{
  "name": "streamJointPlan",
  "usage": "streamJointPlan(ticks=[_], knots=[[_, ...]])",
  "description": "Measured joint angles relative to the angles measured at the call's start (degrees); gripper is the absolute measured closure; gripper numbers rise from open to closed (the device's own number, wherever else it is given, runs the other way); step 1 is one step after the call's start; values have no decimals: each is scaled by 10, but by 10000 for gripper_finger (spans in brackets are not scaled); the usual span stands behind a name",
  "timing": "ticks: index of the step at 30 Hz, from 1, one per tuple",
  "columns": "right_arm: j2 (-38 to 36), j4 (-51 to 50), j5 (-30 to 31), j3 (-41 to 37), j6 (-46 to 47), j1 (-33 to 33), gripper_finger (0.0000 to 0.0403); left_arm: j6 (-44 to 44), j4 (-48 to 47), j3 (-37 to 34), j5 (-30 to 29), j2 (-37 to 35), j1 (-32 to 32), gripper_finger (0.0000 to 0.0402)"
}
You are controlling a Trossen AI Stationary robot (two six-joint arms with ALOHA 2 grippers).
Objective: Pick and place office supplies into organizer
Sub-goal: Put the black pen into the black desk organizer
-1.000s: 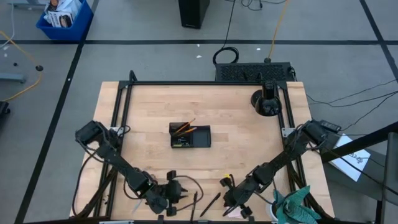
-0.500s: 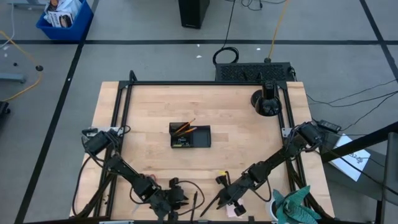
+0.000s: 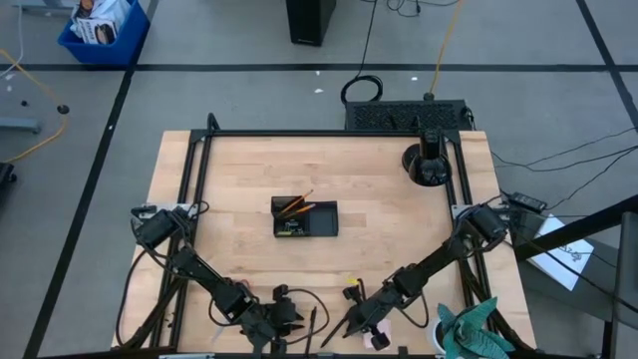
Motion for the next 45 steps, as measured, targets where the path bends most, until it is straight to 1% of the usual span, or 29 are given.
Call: streamJointPlan(ticks=[6,16,24,26,30,33,45], knots=[[15,8,-6,13,-21,-18,403,-1,0,0,0,0,0,312],[17,4,-3,26,-68,-76,403,1,-1,0,0,0,3,312],[17,7,-1,26,-100,-110,403,4,-3,0,1,0,25,312],[17,16,-2,26,-109,-114,403,5,-5,0,10,0,31,312],[21,33,-11,26,-120,-119,403,7,2,0,32,8,42,312],[22,31,-12,26,-119,-119,403,1,11,1,38,18,47,312],[31,51,-29,26,-91,-83,403,-10,24,1,36,21,42,312]])
